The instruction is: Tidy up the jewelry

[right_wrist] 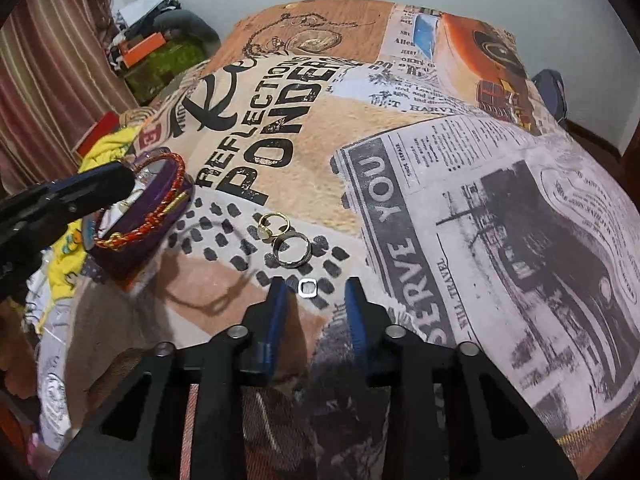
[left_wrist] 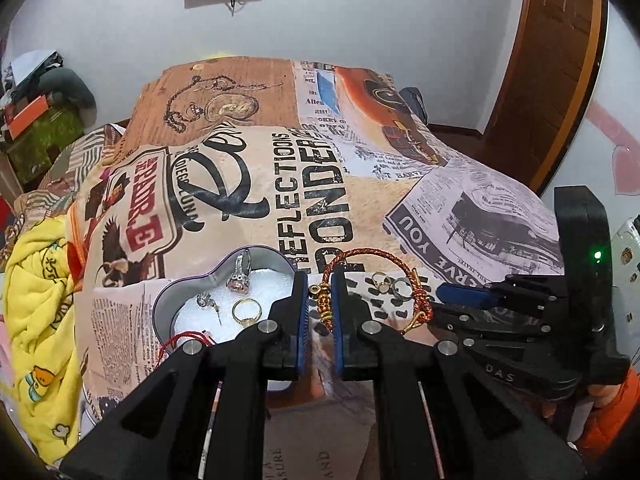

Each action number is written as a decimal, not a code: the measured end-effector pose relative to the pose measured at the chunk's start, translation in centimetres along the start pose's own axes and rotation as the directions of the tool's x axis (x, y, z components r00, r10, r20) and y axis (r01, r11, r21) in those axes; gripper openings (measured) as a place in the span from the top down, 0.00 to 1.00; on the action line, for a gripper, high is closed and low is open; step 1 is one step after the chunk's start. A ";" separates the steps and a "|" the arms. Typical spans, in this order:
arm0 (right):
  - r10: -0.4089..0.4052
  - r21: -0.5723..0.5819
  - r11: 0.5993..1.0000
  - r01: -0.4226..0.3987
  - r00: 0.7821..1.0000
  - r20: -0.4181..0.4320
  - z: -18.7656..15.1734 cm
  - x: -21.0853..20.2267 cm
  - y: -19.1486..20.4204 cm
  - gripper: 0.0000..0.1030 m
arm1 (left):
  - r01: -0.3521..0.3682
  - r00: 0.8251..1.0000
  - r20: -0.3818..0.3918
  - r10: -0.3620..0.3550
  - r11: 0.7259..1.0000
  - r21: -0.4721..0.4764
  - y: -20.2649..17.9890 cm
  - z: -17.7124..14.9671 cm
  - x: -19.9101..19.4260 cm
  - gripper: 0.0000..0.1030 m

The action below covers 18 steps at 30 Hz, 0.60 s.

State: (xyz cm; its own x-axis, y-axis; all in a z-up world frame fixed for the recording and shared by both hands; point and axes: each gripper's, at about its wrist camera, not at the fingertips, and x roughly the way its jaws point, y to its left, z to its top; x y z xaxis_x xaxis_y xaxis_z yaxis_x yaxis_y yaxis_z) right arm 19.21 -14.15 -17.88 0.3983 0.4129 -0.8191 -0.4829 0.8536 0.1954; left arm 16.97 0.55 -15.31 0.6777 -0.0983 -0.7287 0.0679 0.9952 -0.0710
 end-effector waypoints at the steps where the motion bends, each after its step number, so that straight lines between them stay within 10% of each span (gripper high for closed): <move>1: -0.006 -0.006 1.000 0.006 1.000 0.003 0.0 0.1 0.1 0.82 | 0.000 1.000 0.001 0.000 1.000 -0.001 0.0 -0.1 0.0 0.91; 18: -0.021 -0.025 0.999 0.022 0.998 0.064 0.4 -2.5 1.6 0.92 | -0.013 0.999 0.045 0.014 0.999 -0.033 1.4 0.0 -2.4 0.91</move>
State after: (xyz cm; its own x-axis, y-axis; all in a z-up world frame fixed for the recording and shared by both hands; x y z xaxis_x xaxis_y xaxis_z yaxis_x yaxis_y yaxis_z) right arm 17.77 -13.74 -15.31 0.4574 0.4147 -0.7866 -0.4937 0.8542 0.1633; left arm 15.45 2.14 -13.62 0.7111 -0.0842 -0.6980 0.0355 0.9958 -0.0840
